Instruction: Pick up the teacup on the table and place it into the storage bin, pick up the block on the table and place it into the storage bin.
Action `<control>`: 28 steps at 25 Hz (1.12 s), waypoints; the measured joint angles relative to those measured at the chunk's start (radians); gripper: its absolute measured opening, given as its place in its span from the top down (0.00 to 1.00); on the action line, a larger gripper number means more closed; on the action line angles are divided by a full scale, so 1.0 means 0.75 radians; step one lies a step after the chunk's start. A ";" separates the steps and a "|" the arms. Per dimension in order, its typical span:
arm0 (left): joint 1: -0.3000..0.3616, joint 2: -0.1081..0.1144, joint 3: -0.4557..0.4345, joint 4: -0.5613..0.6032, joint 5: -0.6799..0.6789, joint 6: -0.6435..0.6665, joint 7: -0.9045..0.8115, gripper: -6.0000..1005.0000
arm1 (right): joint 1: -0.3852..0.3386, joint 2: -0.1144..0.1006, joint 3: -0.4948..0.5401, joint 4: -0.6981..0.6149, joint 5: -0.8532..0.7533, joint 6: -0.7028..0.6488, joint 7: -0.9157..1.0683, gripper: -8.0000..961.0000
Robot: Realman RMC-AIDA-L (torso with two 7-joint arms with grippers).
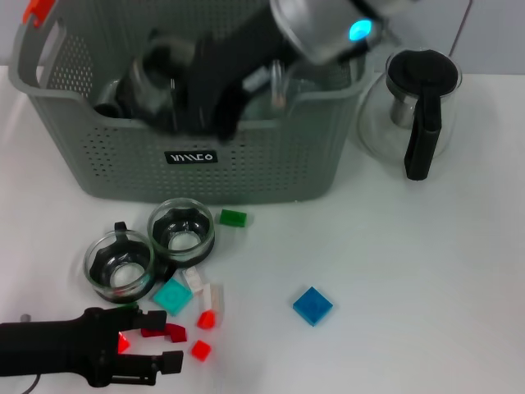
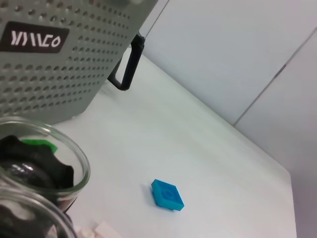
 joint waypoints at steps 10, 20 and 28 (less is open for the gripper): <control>-0.040 -0.022 0.010 0.000 0.006 0.003 0.030 0.10 | 0.064 -0.033 0.181 0.320 -0.153 0.369 0.000 0.94; -0.059 -0.024 0.015 0.000 0.008 0.000 0.031 0.10 | 0.124 -0.072 0.205 0.709 -0.177 0.740 -0.015 0.94; -0.060 -0.024 0.015 0.000 0.011 -0.010 0.031 0.10 | 0.118 -0.072 0.202 0.822 -0.177 0.829 -0.008 0.94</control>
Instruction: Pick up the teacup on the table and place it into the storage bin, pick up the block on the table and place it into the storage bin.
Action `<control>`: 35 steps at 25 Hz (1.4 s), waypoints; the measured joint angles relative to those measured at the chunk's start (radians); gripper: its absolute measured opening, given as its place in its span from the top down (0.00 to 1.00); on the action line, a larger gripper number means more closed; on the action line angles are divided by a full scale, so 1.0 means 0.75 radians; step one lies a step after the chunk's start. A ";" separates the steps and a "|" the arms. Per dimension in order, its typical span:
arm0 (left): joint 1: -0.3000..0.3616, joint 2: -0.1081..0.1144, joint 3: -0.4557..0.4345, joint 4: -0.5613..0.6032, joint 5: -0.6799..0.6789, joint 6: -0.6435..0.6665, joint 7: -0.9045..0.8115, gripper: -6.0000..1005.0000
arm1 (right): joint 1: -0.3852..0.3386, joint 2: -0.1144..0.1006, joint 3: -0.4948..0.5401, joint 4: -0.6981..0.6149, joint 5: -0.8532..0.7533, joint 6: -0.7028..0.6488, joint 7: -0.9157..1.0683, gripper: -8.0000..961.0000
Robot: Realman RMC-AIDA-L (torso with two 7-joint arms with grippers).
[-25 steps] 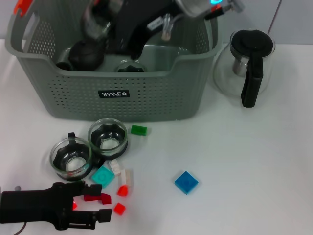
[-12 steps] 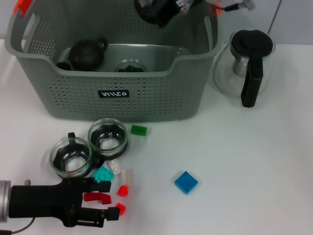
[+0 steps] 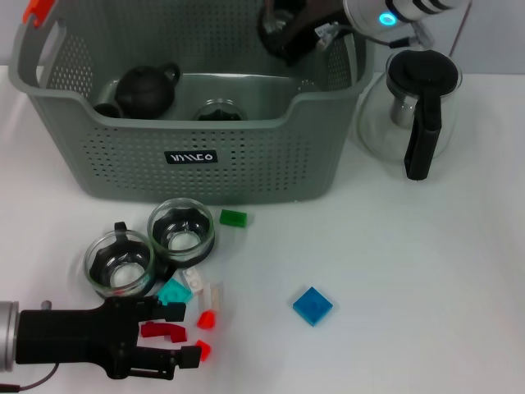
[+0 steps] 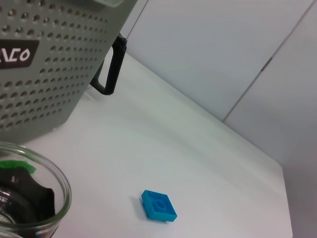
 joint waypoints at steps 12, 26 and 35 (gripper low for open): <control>-0.001 -0.004 0.000 0.028 0.000 -0.039 0.016 0.10 | -0.010 -0.006 -0.005 0.062 -0.025 -0.012 -0.001 0.94; 0.002 -0.004 0.000 0.033 -0.001 -0.041 0.018 0.10 | -0.015 -0.005 -0.004 0.065 -0.049 -0.031 0.003 0.94; 0.009 -0.004 0.000 0.033 -0.001 -0.043 0.018 0.10 | -0.028 0.007 -0.009 0.050 -0.049 -0.023 -0.007 0.89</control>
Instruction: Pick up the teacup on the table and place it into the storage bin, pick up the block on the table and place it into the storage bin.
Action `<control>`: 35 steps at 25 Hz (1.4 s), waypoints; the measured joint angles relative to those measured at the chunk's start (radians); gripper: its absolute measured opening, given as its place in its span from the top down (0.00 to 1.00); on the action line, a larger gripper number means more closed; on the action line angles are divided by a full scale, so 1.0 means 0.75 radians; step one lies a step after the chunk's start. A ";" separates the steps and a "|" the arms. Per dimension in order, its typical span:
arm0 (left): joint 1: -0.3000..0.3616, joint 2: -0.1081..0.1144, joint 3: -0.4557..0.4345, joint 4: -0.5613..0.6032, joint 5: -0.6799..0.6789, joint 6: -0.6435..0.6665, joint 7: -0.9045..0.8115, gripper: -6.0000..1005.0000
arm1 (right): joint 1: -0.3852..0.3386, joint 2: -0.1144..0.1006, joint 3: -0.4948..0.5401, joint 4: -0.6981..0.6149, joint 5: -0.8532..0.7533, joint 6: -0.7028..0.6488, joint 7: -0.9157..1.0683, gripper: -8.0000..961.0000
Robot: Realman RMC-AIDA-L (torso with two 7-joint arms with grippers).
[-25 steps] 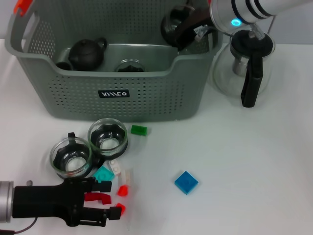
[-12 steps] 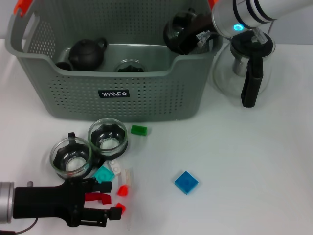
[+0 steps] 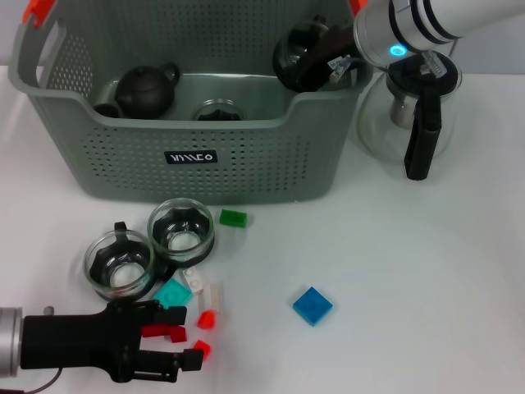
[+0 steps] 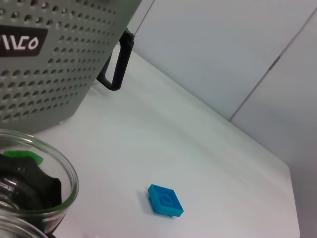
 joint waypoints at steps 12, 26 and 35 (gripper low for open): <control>0.001 0.000 -0.006 0.002 0.000 -0.002 0.000 0.10 | 0.000 0.001 0.000 -0.040 -0.005 -0.021 -0.001 0.82; 0.011 0.014 -0.021 0.002 -0.010 0.027 -0.009 0.10 | -0.118 0.023 0.095 -0.461 0.015 -0.196 0.030 0.54; 0.004 0.023 -0.044 0.002 -0.012 0.048 -0.023 0.10 | -0.182 -0.003 0.210 -0.695 0.252 -0.617 0.031 0.44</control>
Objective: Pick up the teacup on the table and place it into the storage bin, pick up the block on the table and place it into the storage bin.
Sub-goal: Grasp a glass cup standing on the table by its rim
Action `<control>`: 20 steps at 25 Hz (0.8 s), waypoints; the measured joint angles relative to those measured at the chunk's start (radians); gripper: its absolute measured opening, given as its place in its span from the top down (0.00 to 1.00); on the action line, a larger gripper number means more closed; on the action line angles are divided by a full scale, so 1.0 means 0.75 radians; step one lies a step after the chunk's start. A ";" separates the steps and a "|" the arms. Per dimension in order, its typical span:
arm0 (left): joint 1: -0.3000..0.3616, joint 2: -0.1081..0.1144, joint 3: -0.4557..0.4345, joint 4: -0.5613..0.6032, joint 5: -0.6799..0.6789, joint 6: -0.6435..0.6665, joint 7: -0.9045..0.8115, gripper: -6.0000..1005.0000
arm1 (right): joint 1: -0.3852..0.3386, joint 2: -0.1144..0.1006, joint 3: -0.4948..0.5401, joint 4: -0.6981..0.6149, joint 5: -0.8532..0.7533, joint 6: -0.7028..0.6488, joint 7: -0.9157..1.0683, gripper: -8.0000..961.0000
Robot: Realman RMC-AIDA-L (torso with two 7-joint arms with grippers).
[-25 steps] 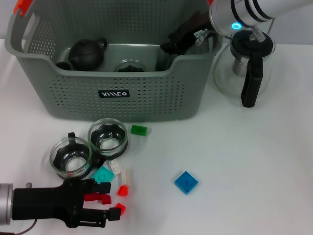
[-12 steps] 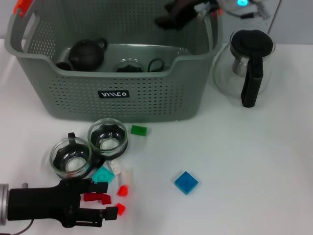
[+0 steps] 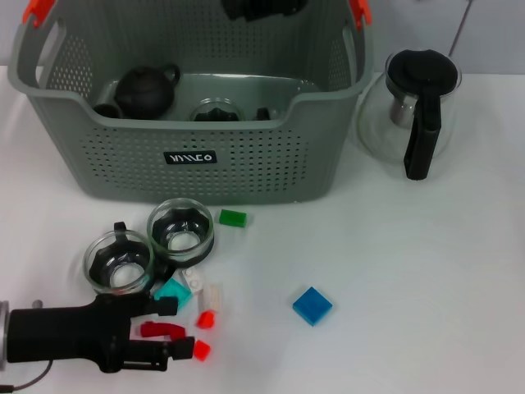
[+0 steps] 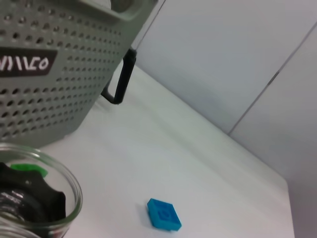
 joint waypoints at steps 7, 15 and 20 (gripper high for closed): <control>-0.002 0.012 -0.055 -0.008 -0.001 0.040 -0.024 0.09 | -0.094 -0.007 0.067 -0.103 0.145 -0.306 0.004 0.38; -0.008 0.029 -0.058 -0.017 -0.001 0.047 -0.026 0.09 | -0.232 0.010 0.049 -0.145 0.169 -0.525 -0.097 0.27; -0.017 0.042 -0.071 -0.066 -0.001 0.060 -0.050 0.10 | -0.308 0.012 -0.004 -0.133 0.166 -0.606 -0.143 0.27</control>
